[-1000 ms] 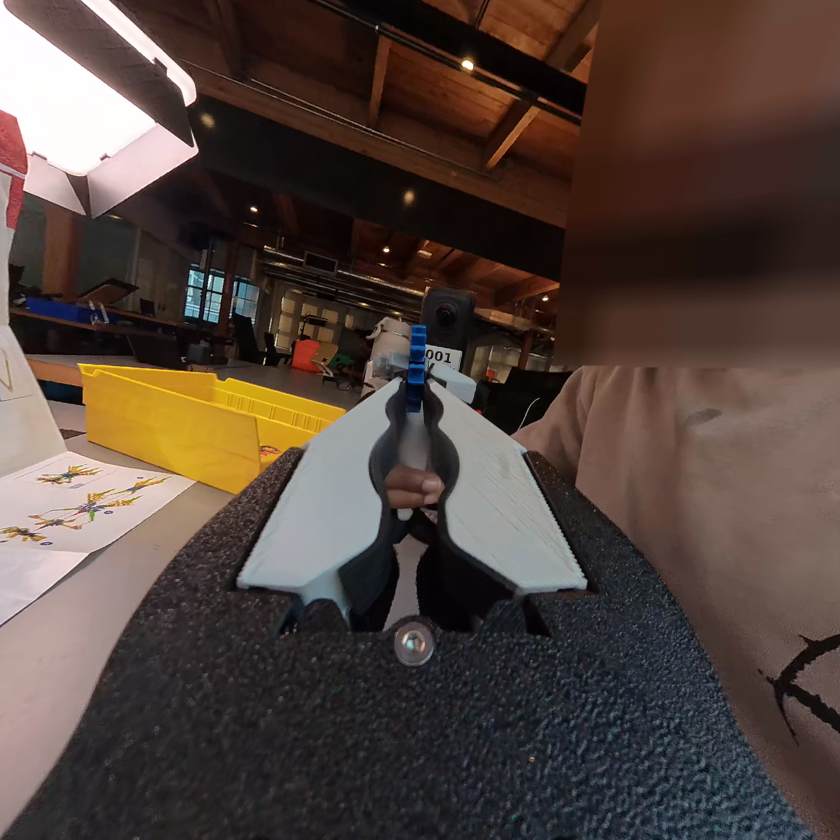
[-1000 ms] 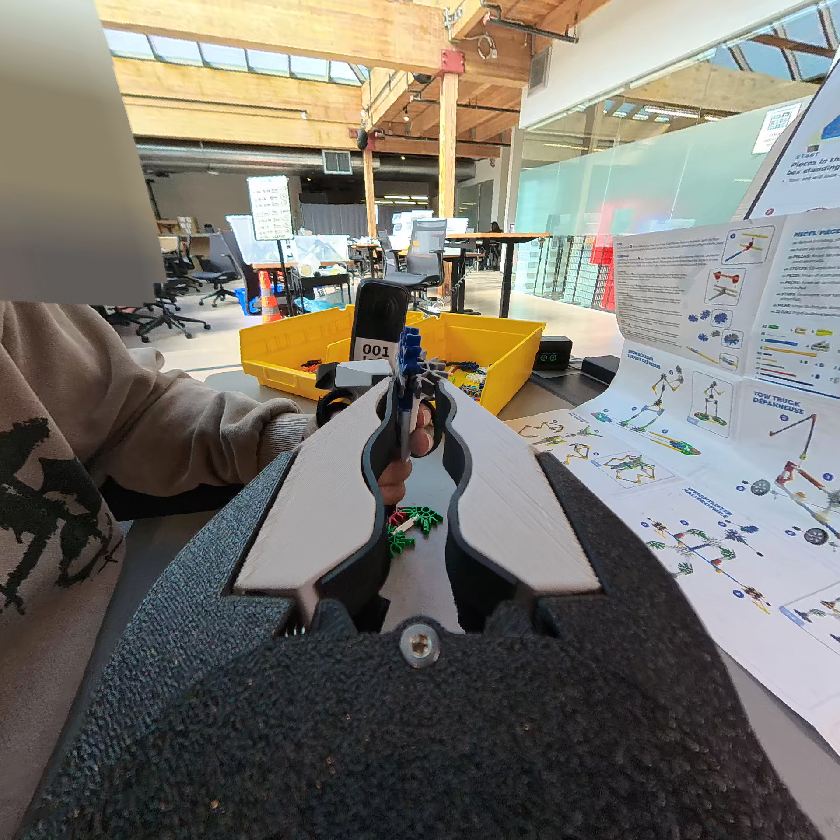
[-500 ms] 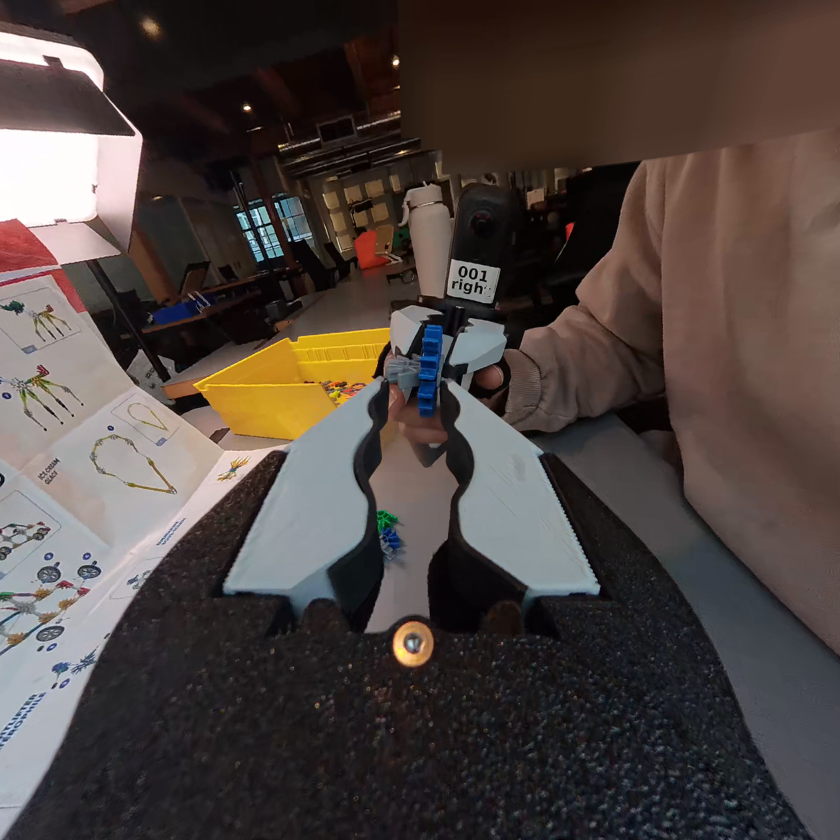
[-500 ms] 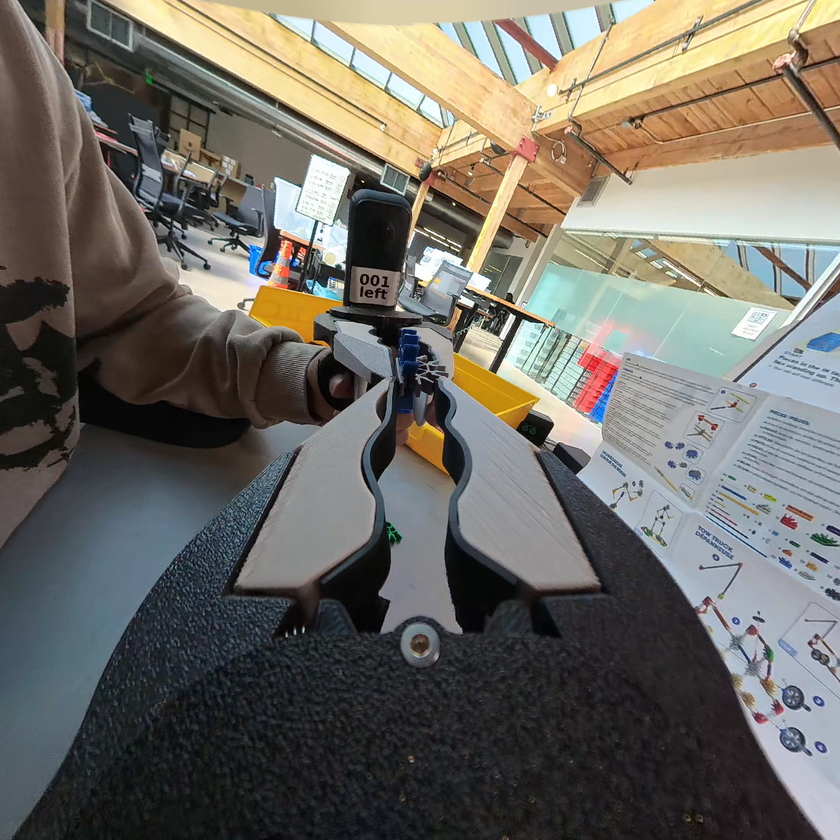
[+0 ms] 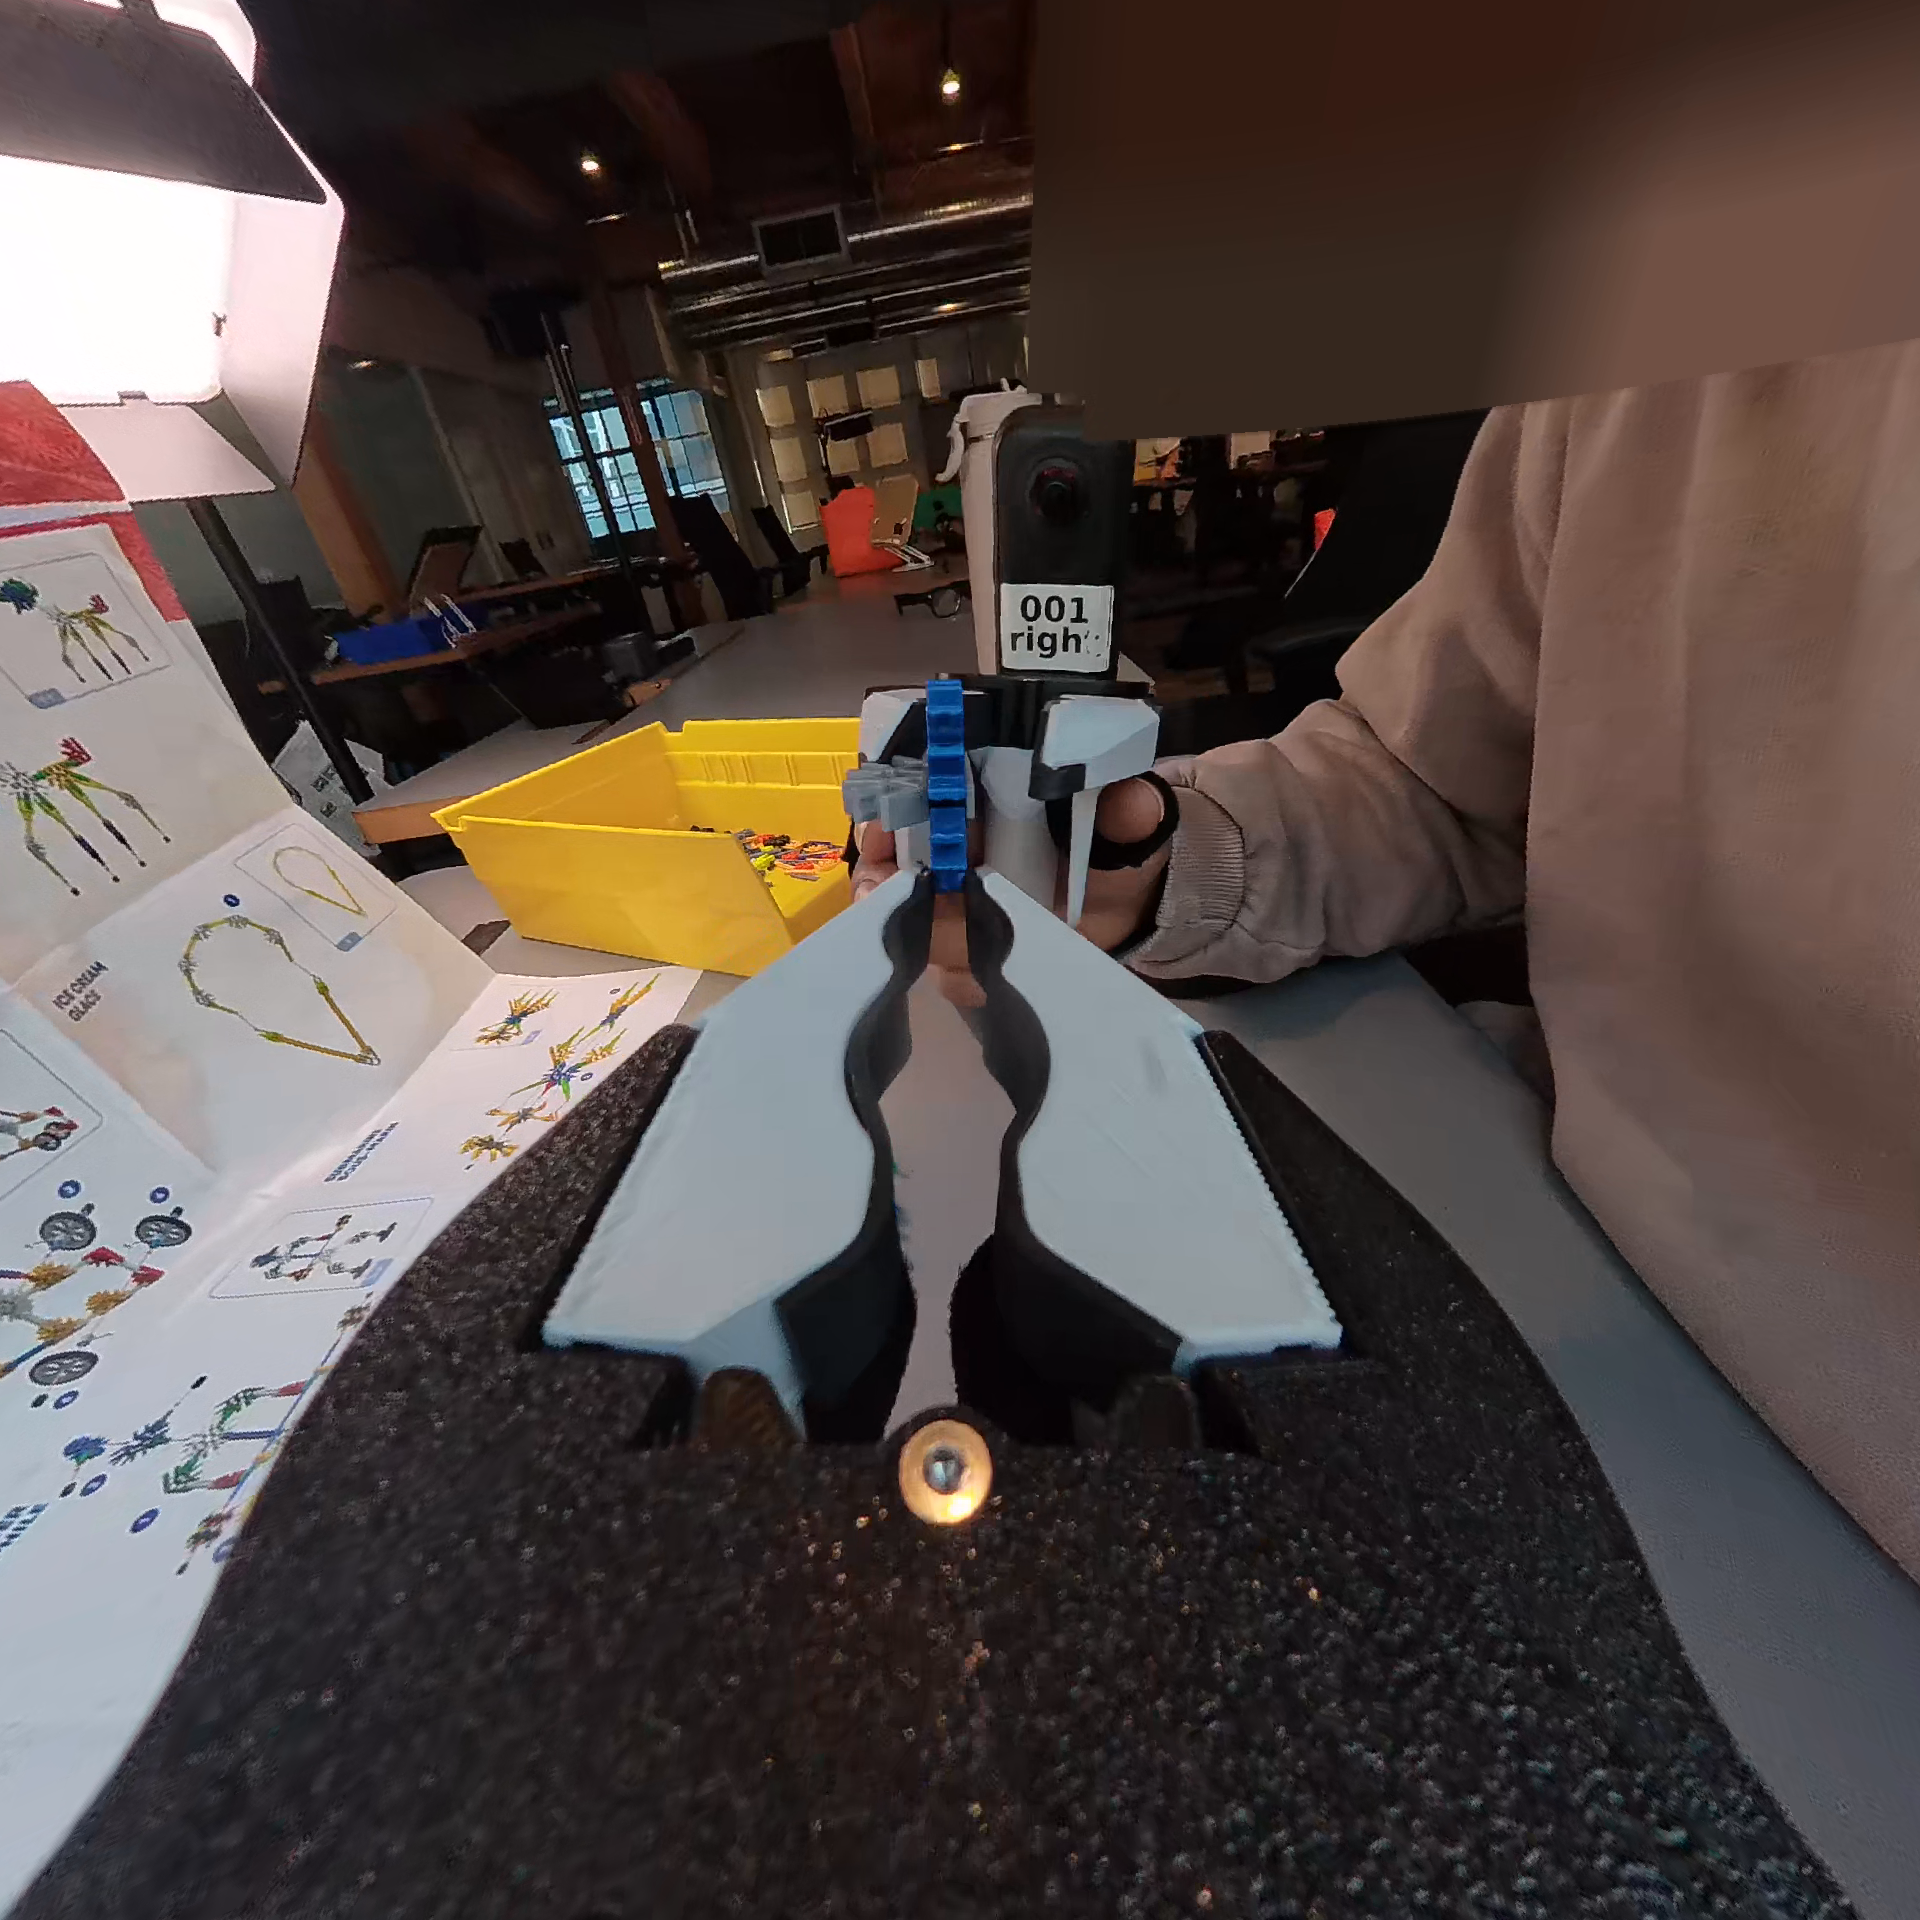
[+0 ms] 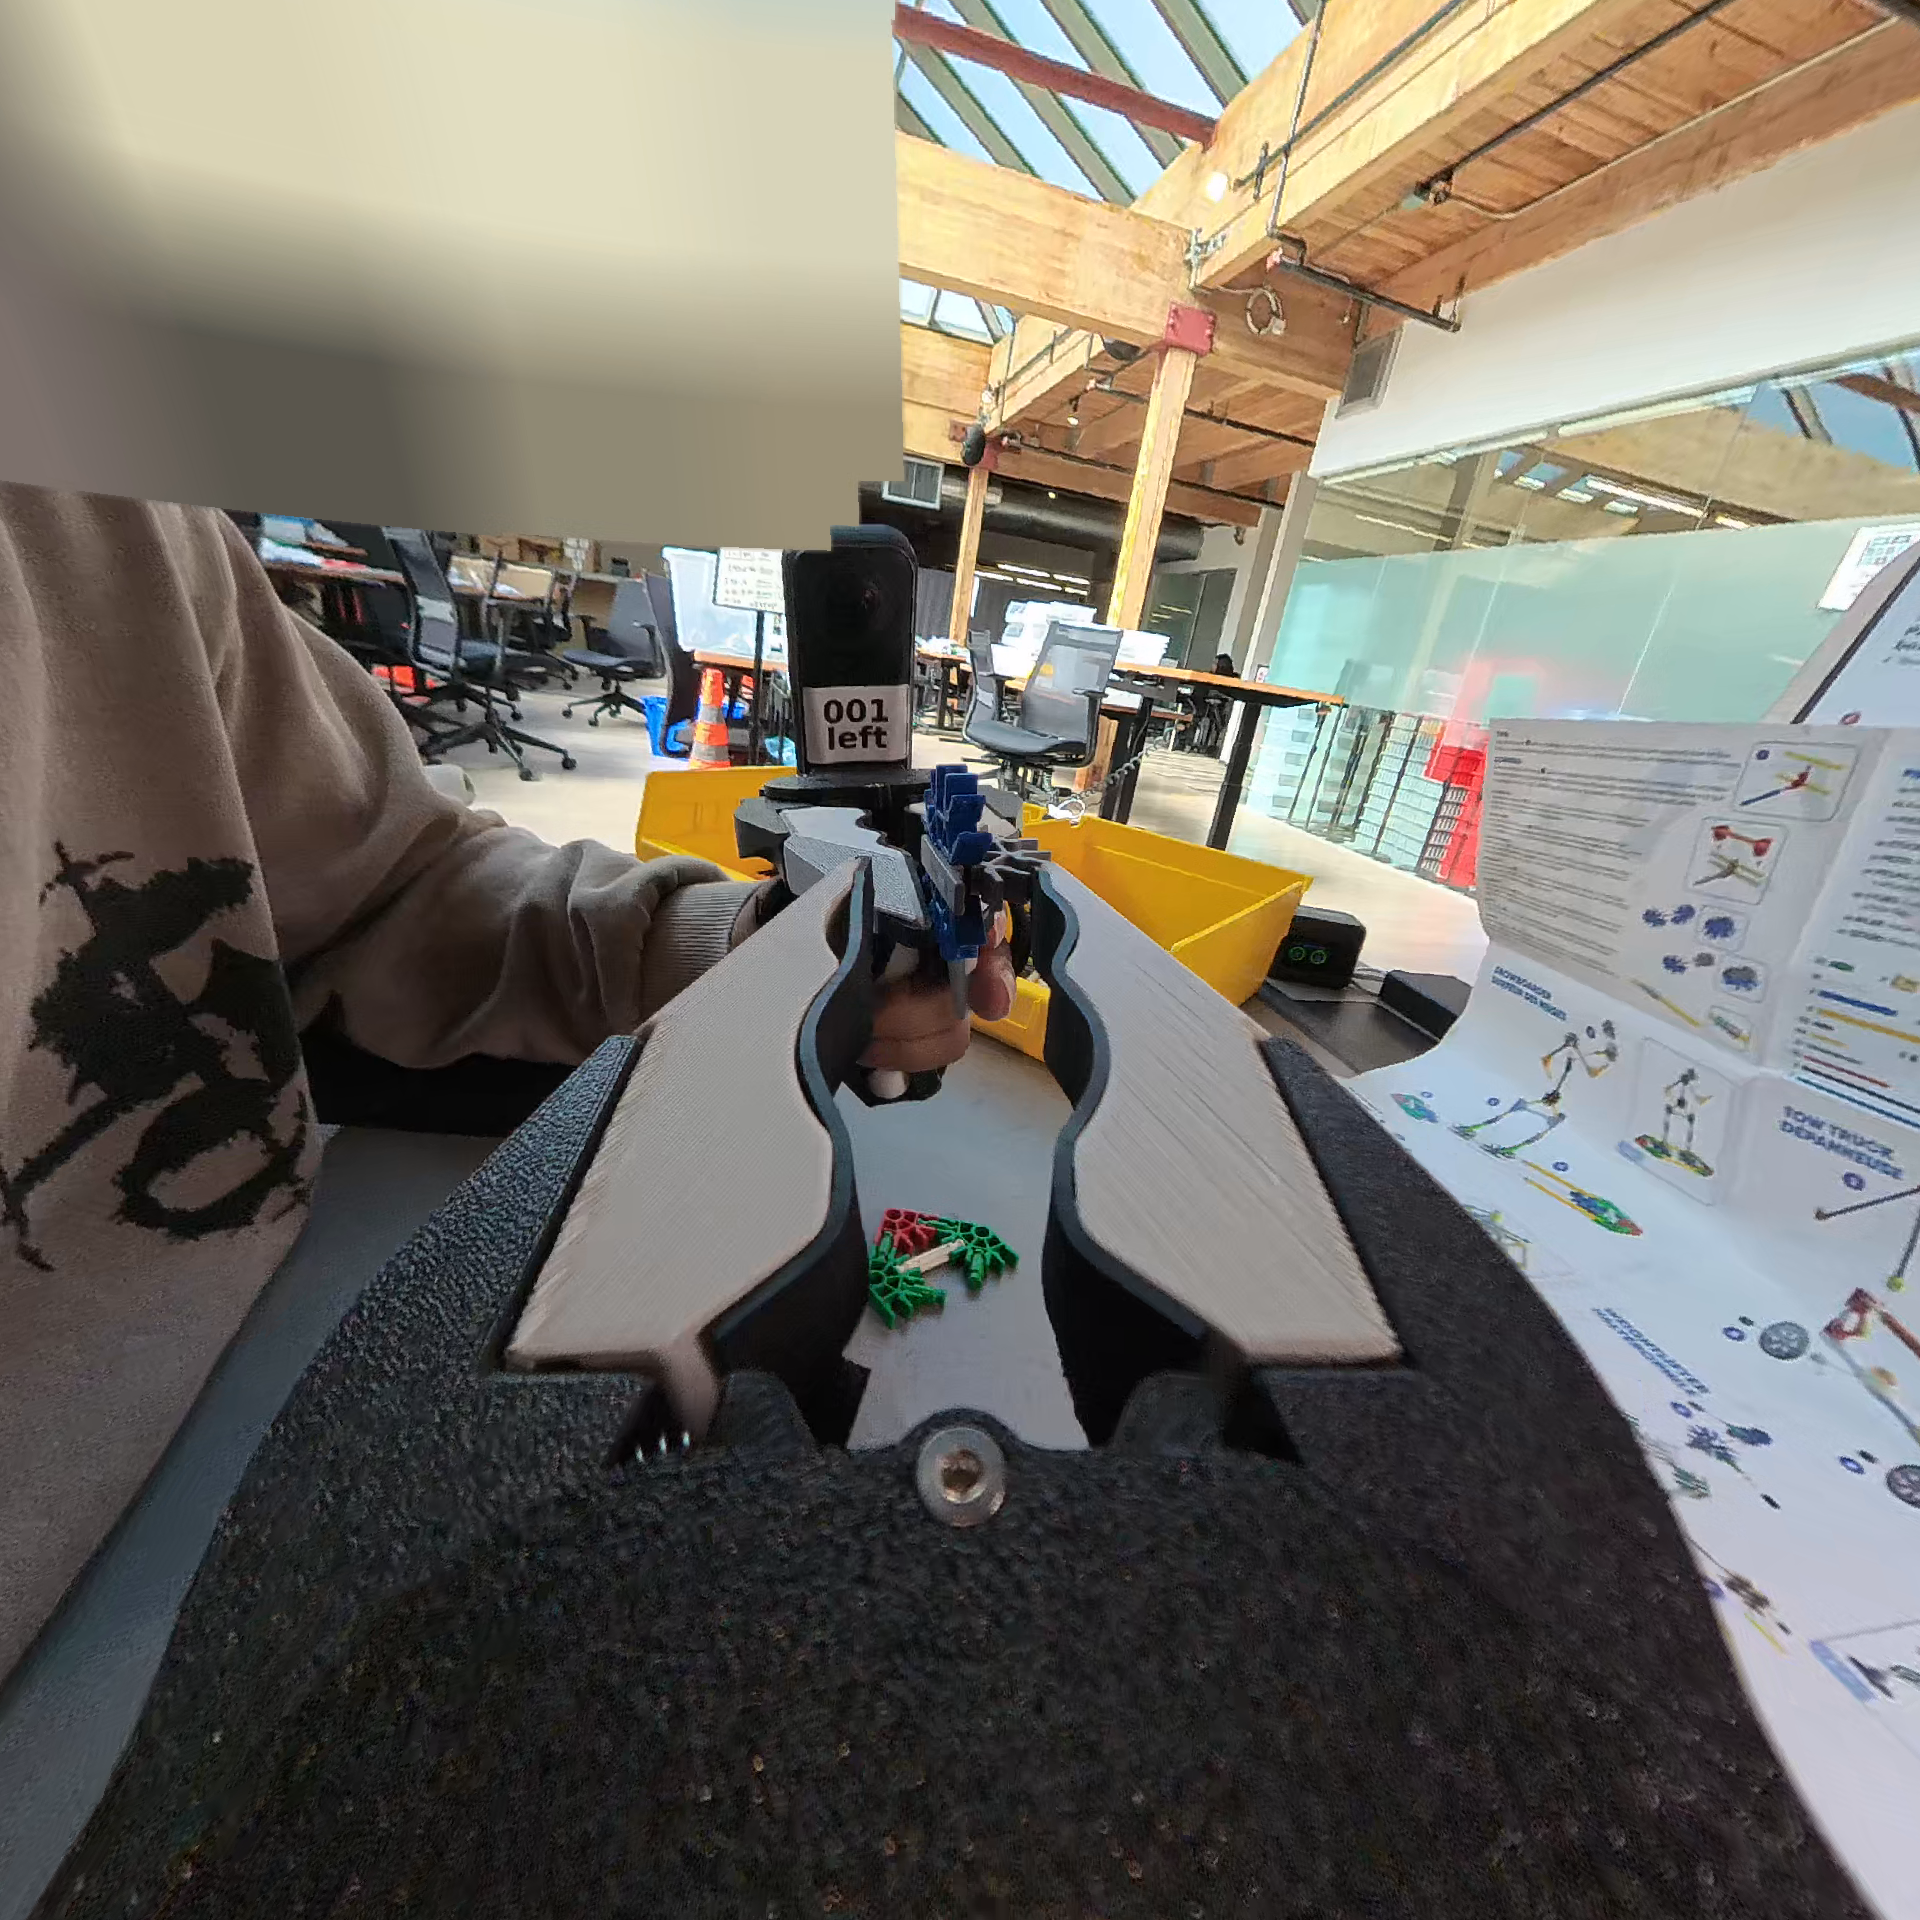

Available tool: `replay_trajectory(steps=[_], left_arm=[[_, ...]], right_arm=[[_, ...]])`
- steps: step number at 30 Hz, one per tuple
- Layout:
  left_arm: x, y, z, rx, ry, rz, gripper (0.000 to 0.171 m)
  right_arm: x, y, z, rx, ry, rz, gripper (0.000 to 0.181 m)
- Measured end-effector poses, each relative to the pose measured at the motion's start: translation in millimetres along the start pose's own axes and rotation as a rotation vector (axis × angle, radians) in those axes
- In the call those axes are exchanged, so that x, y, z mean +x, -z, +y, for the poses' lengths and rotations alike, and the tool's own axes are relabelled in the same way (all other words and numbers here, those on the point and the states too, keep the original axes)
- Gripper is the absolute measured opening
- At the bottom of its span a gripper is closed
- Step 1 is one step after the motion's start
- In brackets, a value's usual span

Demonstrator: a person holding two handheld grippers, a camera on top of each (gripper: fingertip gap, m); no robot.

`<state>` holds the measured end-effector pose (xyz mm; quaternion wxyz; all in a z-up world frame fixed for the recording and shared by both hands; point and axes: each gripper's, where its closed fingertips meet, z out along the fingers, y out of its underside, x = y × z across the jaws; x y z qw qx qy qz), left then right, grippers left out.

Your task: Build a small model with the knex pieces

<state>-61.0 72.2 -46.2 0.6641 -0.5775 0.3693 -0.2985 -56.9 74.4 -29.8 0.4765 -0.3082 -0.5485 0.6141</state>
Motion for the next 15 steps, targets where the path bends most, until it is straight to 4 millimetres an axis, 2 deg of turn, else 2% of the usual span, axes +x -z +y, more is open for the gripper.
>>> replay_trajectory(steps=[6,7,9,10,12,15], left_arm=[[1.8,-0.2,2.0,0.020,0.087,0.053,0.004],[3.7,-0.2,1.9,0.023,0.101,0.072,0.004],[9.1,-3.0,3.3,0.026,0.102,0.098,0.003],[11.4,-4.8,3.5,0.035,0.109,0.109,0.004],[15.2,-7.9,4.7,0.058,0.141,0.136,0.004],[12.3,-6.5,4.2,0.130,0.230,0.163,0.004]], right_arm=[[0.7,-1.2,0.5,-0.001,-0.064,-0.017,0.030],[1.6,-2.0,1.3,-0.009,-0.071,-0.011,0.039],[-0.3,-4.3,5.4,-0.037,-0.077,-0.024,0.045],[-2.2,-5.4,6.1,-0.040,-0.080,-0.030,0.045],[-7.0,-7.7,5.2,-0.043,-0.065,-0.036,0.023],[-2.2,-11.3,6.3,-0.094,-0.055,0.023,0.022]])
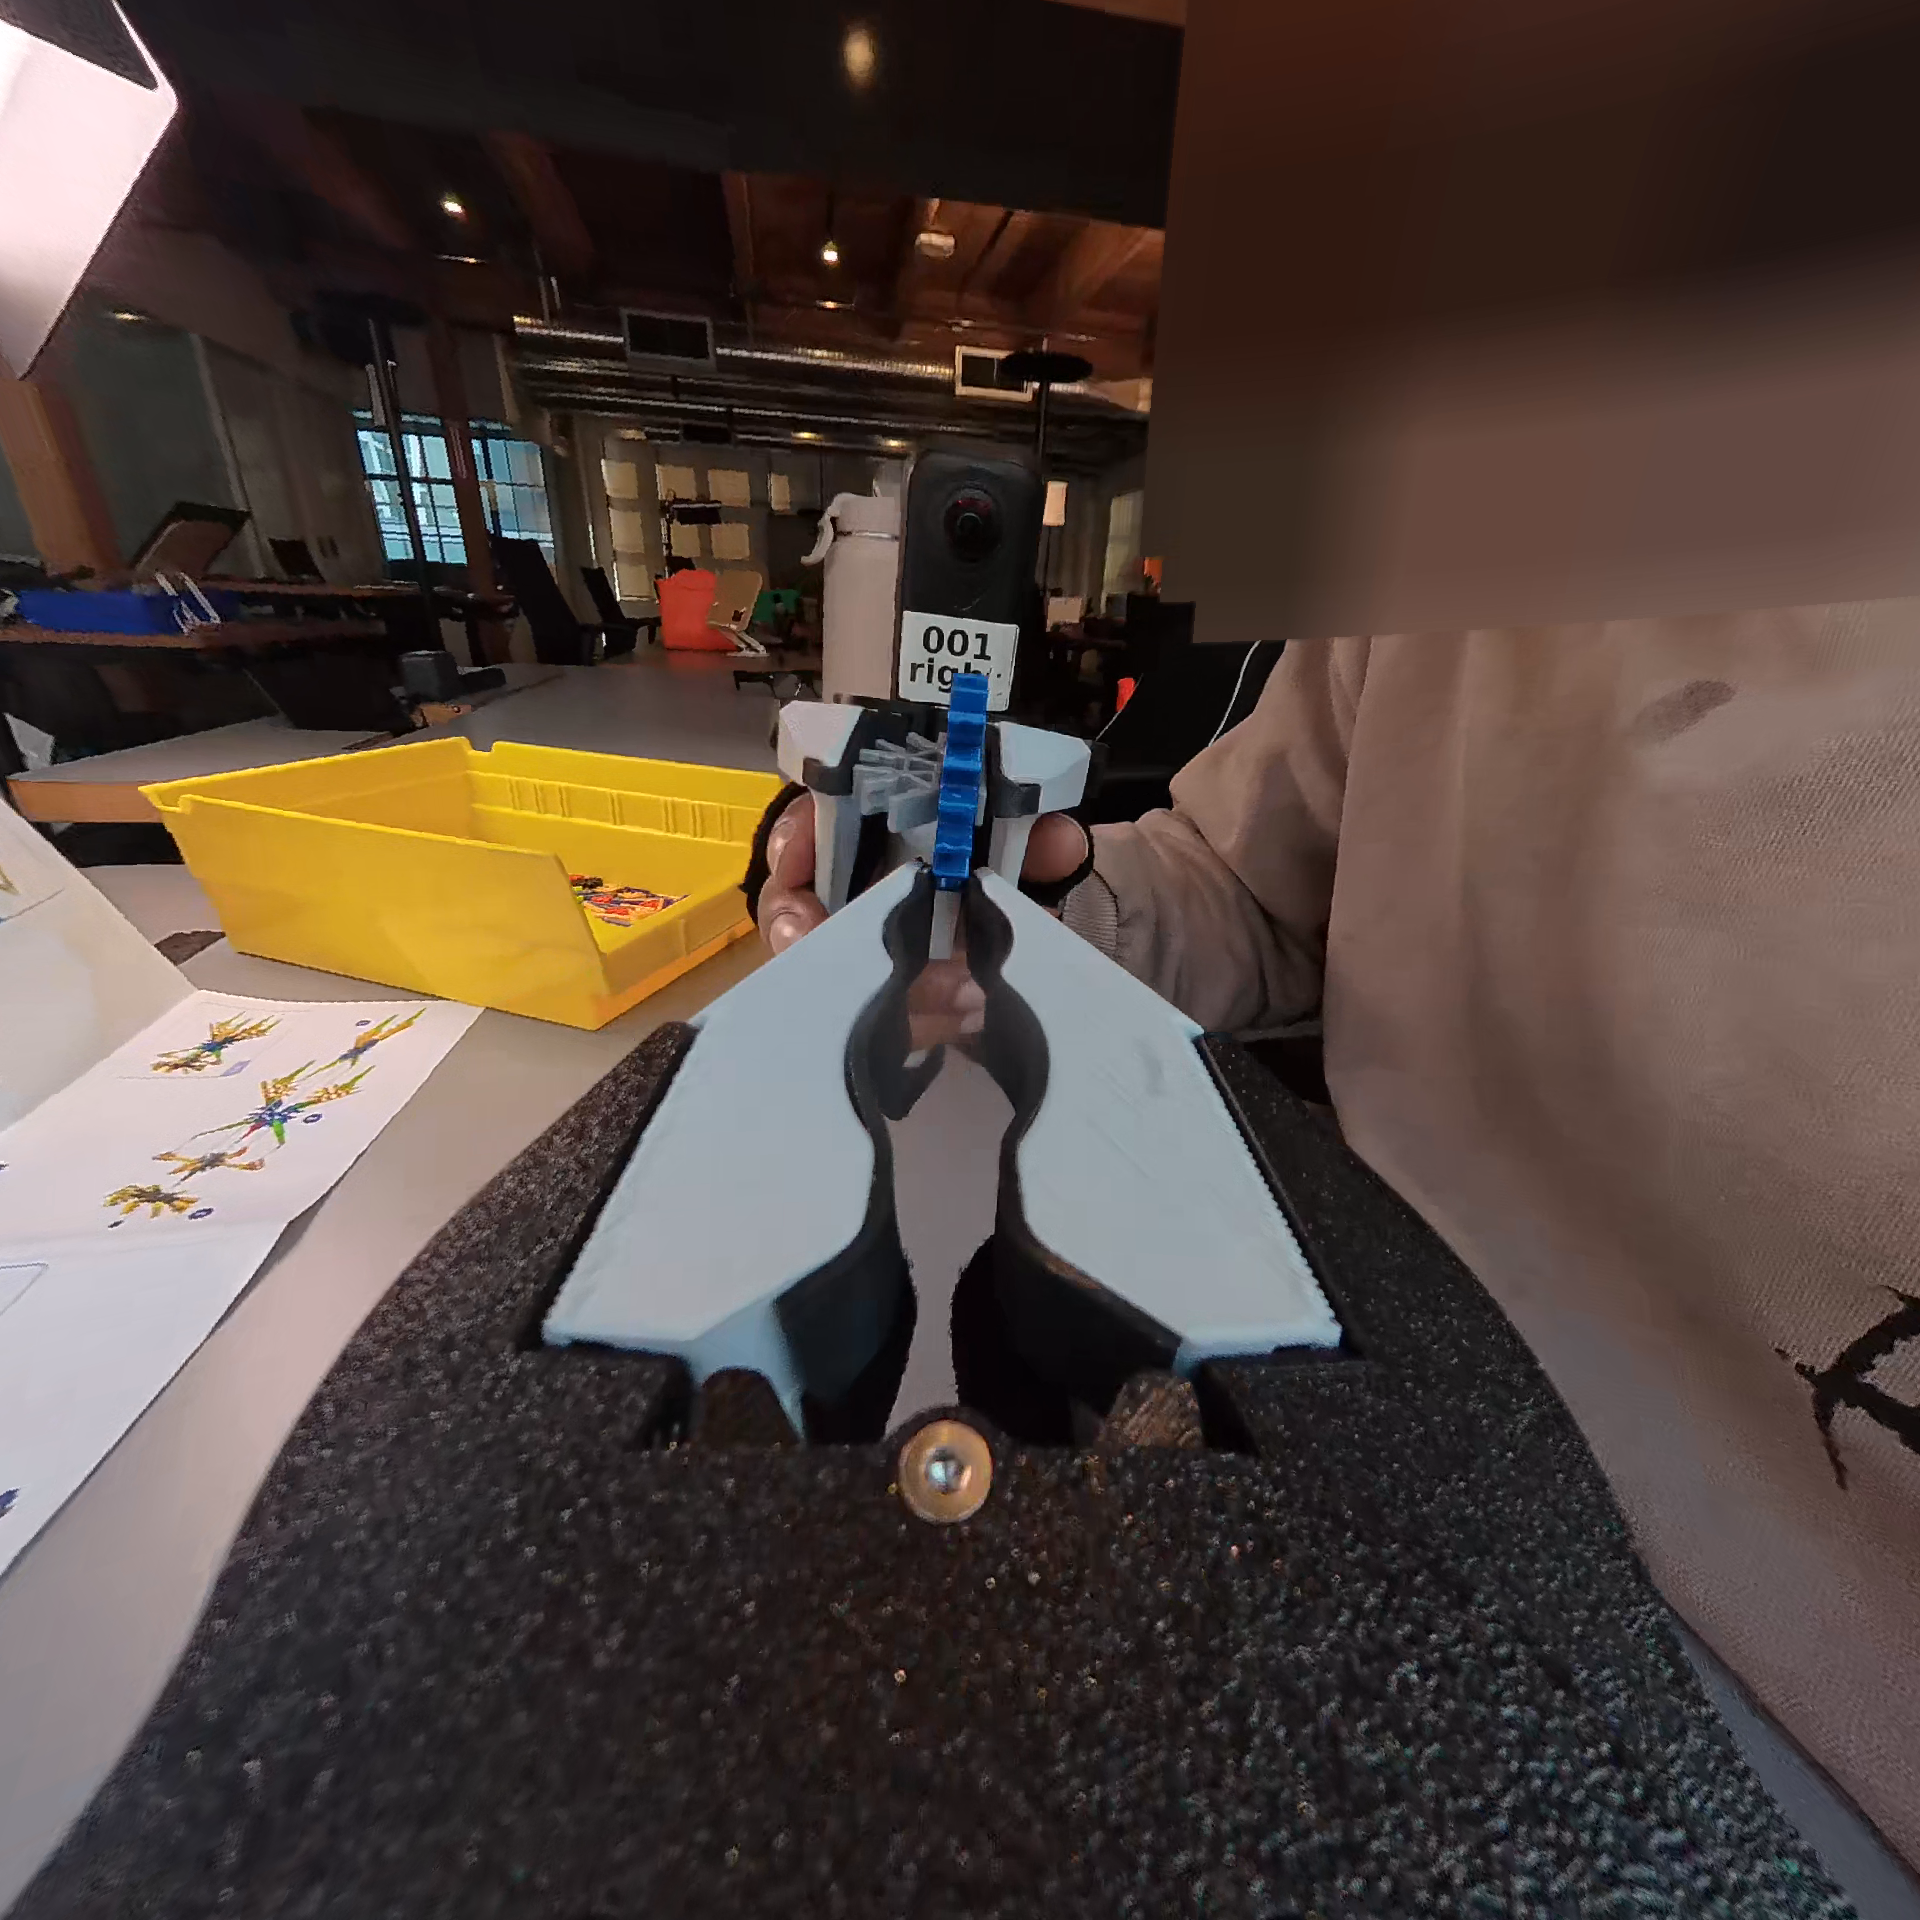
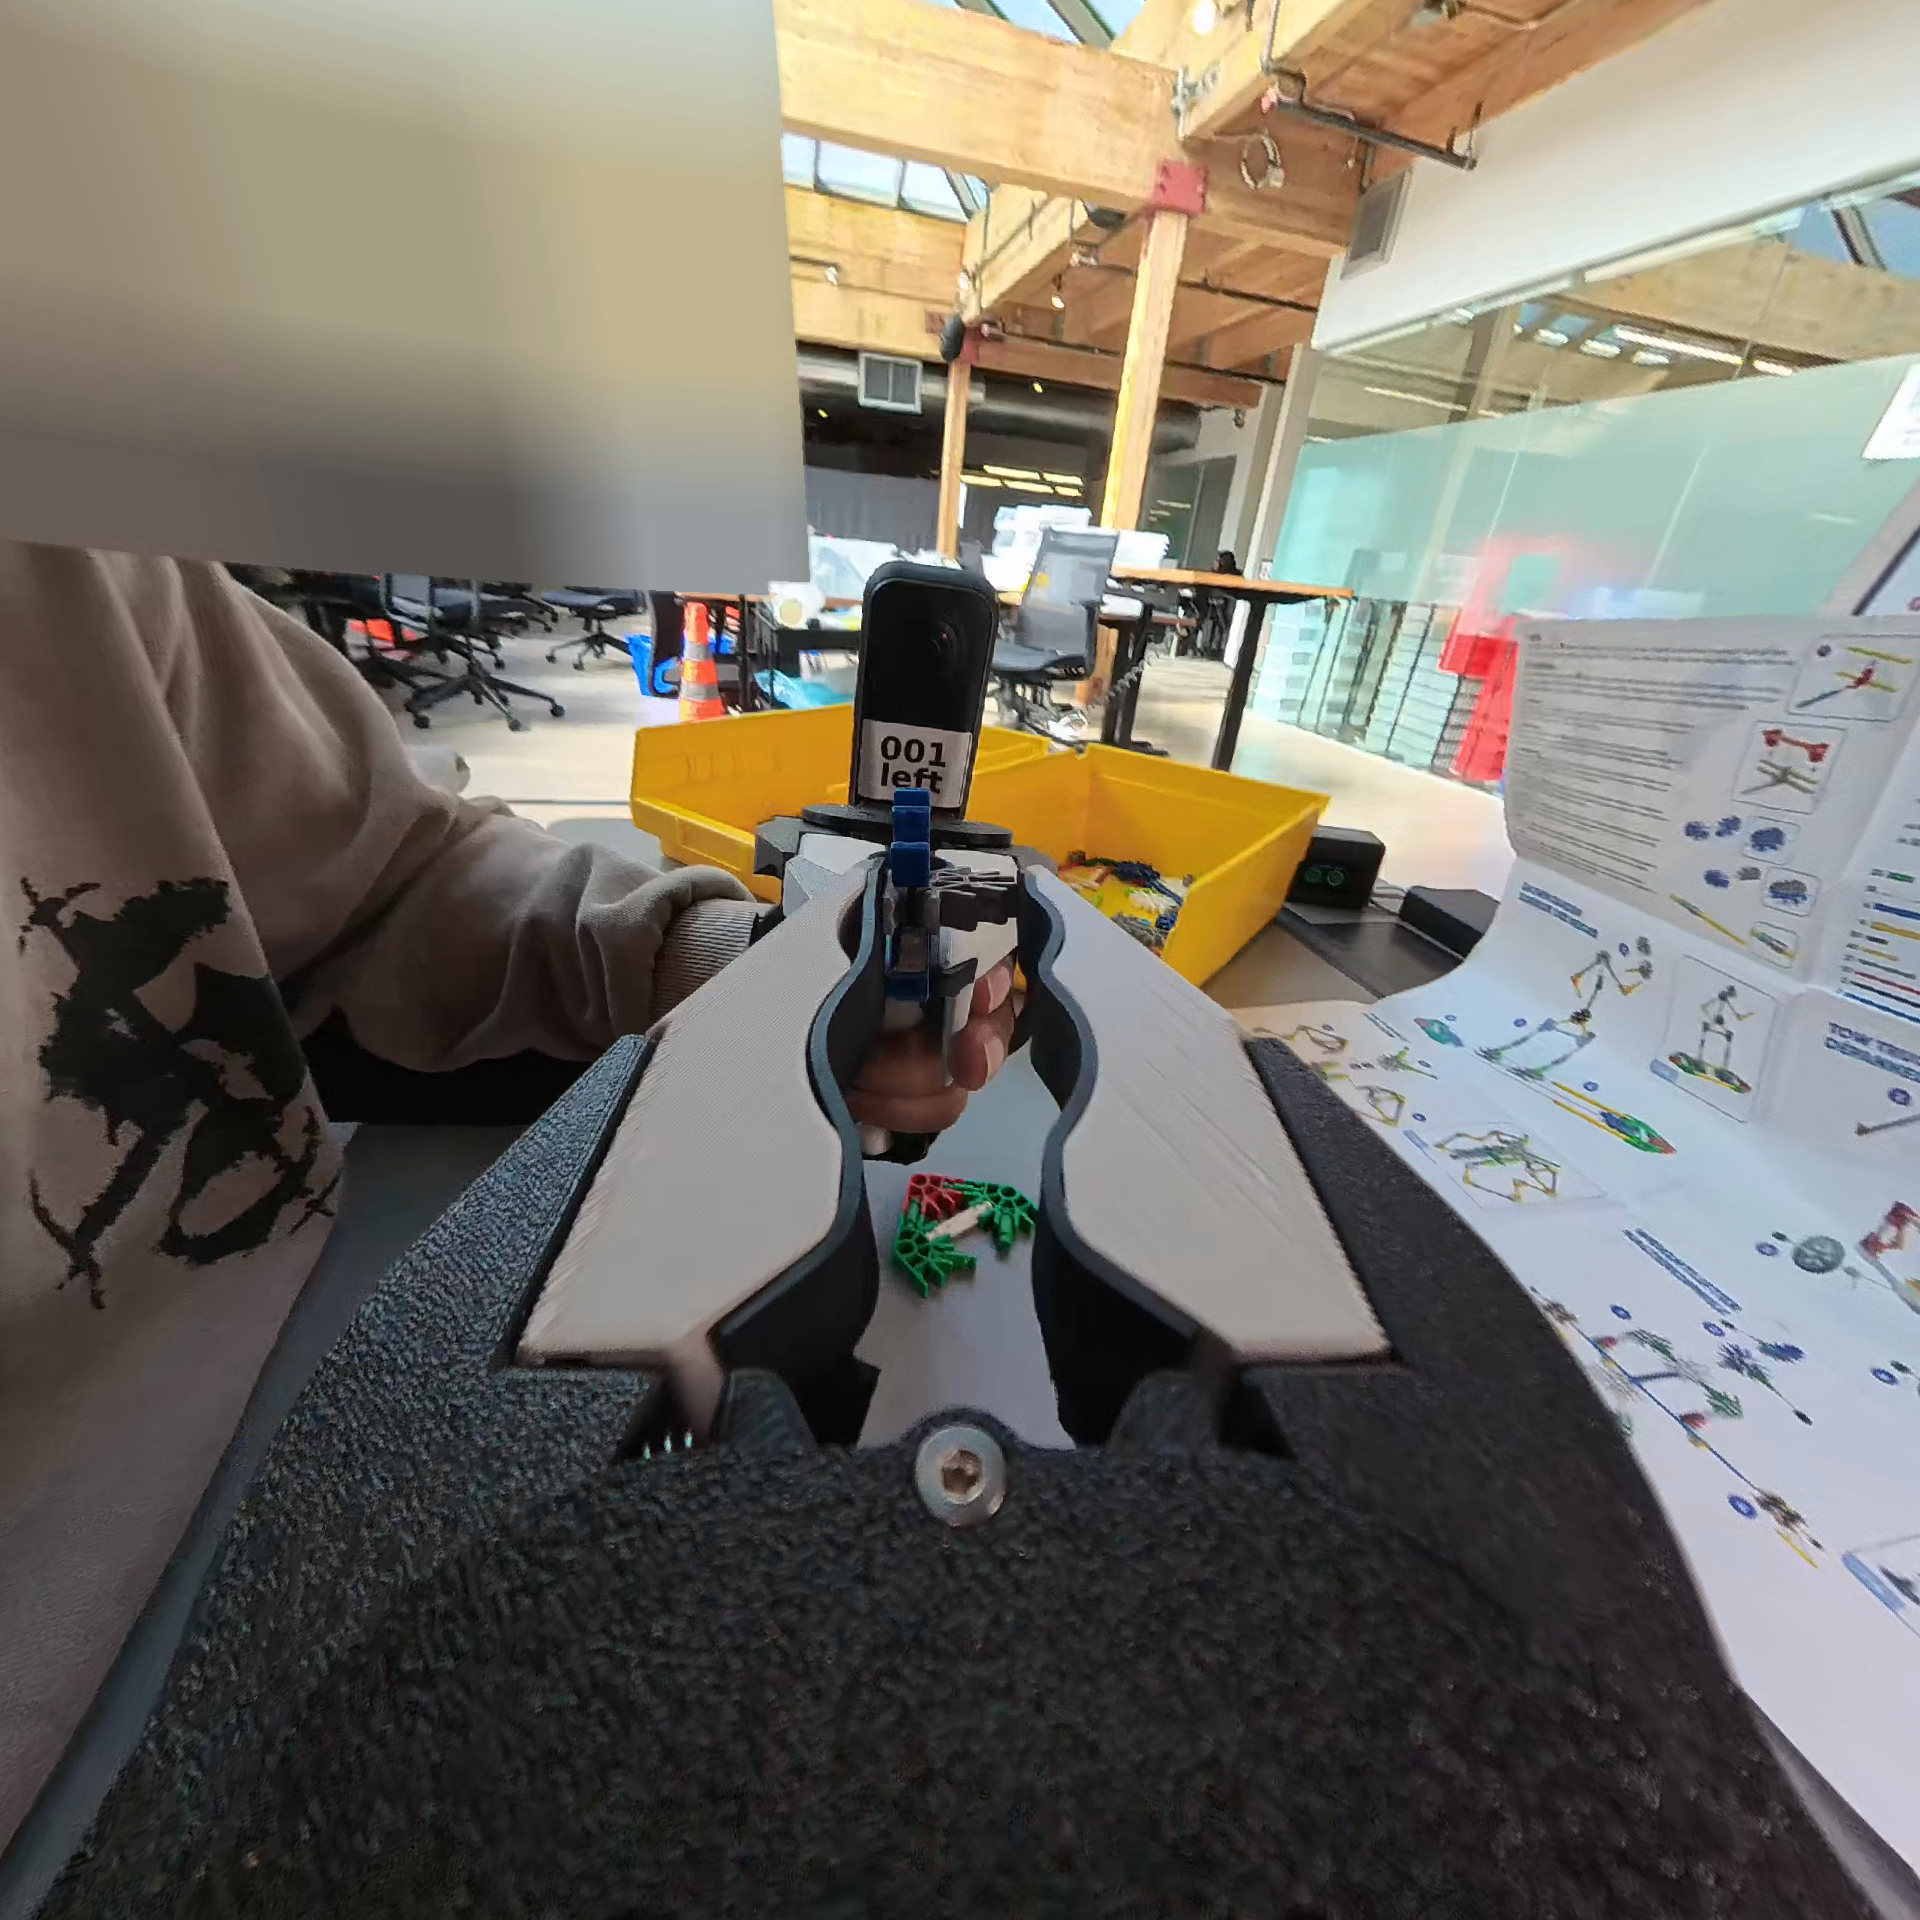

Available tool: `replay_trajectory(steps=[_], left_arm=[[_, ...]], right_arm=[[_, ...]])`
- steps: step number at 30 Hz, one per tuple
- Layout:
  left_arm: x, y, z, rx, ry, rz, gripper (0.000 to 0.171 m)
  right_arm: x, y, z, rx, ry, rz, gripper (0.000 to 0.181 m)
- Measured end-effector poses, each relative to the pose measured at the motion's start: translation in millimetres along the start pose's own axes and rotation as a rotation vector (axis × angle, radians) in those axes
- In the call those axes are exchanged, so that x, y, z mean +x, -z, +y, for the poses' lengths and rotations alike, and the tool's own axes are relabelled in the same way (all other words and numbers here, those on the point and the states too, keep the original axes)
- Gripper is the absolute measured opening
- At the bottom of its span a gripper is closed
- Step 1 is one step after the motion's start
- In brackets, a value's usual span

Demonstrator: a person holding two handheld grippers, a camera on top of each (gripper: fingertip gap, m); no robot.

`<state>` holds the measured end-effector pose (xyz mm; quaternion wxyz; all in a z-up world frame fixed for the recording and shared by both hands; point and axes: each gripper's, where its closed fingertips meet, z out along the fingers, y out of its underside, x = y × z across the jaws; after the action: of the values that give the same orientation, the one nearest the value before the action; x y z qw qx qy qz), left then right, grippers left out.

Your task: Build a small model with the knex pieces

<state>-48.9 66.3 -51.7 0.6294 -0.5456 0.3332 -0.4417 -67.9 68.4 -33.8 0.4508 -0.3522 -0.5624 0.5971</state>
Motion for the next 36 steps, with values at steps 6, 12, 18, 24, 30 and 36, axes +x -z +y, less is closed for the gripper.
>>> replay_trajectory(steps=[6,12,18,24,30,36], left_arm=[[-11.8,2.4,9.0,0.060,0.095,-0.003,0.006],[-12.1,-1.4,7.2,0.074,0.073,-0.007,0.009],[-9.4,-4.7,-3.1,0.086,0.078,-0.014,0.006],[-7.6,-10.7,-23.4,0.092,0.053,-0.061,0.002],[-22.3,21.2,-69.4,0.270,0.090,-0.155,0.001],[-19.0,49.6,-88.3,0.210,-0.072,-0.274,0.003]], right_arm=[[9.0,-2.4,11.9,-0.174,0.179,0.157,0.022],[9.6,-1.0,14.8,-0.215,0.189,0.172,0.023],[9.7,0.8,4.6,-0.146,0.108,0.156,0.022],[10.6,6.6,-15.0,0.058,-0.154,0.040,0.022],[36.8,32.7,-30.5,0.265,-0.341,0.016,0.021],[30.5,22.6,-16.7,0.252,-0.357,-0.043,0.021]])
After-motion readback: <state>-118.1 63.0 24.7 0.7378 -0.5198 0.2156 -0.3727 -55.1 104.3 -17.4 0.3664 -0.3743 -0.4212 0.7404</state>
